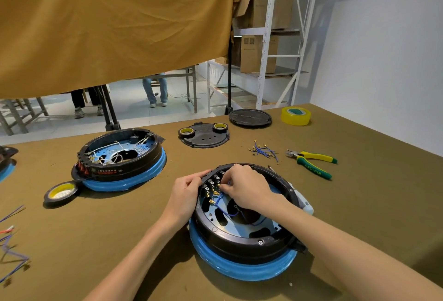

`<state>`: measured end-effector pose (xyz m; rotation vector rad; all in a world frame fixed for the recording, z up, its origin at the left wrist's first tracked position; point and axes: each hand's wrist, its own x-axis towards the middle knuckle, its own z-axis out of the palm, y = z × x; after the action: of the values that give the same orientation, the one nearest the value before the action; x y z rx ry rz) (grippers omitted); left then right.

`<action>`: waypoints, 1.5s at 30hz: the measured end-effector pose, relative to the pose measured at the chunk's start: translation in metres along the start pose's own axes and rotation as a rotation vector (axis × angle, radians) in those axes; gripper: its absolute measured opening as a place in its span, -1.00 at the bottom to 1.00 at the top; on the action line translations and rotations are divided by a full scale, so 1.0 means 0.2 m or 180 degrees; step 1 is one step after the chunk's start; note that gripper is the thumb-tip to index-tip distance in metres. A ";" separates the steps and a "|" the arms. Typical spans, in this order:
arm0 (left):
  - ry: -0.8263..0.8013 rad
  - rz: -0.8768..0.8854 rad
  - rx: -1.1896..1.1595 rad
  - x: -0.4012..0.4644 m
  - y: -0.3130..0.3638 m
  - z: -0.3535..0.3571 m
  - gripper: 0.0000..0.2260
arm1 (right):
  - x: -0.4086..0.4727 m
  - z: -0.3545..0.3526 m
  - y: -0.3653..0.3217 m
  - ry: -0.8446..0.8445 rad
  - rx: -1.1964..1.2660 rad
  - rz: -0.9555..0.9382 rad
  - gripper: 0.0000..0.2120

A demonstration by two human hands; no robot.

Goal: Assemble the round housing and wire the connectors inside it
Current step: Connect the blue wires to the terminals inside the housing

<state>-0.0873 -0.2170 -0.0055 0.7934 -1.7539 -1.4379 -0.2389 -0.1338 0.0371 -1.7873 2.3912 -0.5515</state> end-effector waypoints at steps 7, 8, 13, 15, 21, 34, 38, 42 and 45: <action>-0.0054 -0.0043 0.0028 0.01 -0.01 -0.01 -0.68 | 0.00 0.01 -0.04 0.0062 -0.0266 0.0011 -0.81; -0.0054 -0.0051 0.0037 0.01 -0.02 -0.01 -0.68 | 0.00 0.01 -0.05 0.0049 -0.0318 0.0013 -0.81; 0.0005 -0.0051 0.0049 0.01 -0.02 0.00 -0.68 | 0.02 0.03 -0.08 -0.0023 -0.0555 0.0081 -0.80; 0.0021 -0.0044 0.0065 0.01 -0.02 0.00 -0.68 | 0.03 0.04 -0.09 -0.0022 -0.0539 0.0101 -0.77; -0.0059 -0.0024 0.0063 -0.01 0.01 0.00 -0.68 | 0.02 0.04 -0.08 0.0115 -0.0205 0.0171 -0.79; 0.0195 -0.0029 -0.0121 -0.03 0.03 0.01 -0.71 | 0.03 0.07 -0.04 0.0144 0.0486 0.0116 -0.78; 0.0155 -0.0019 -0.0090 -0.03 0.03 0.01 -0.70 | 0.03 0.07 -0.04 0.0111 0.0485 0.0081 -0.77; 0.0222 -0.0024 -0.0072 -0.02 0.02 0.01 -0.70 | 0.03 0.07 -0.05 0.0201 0.0362 0.0067 -0.74; 0.0254 -0.0081 -0.0115 -0.02 0.00 0.02 -0.71 | 0.03 0.07 -0.05 0.0125 0.0468 0.0112 -0.76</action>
<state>-0.0876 -0.2113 -0.0058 0.8450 -1.6591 -1.4311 -0.2287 -0.1456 0.0284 -1.6861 2.3346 -0.7439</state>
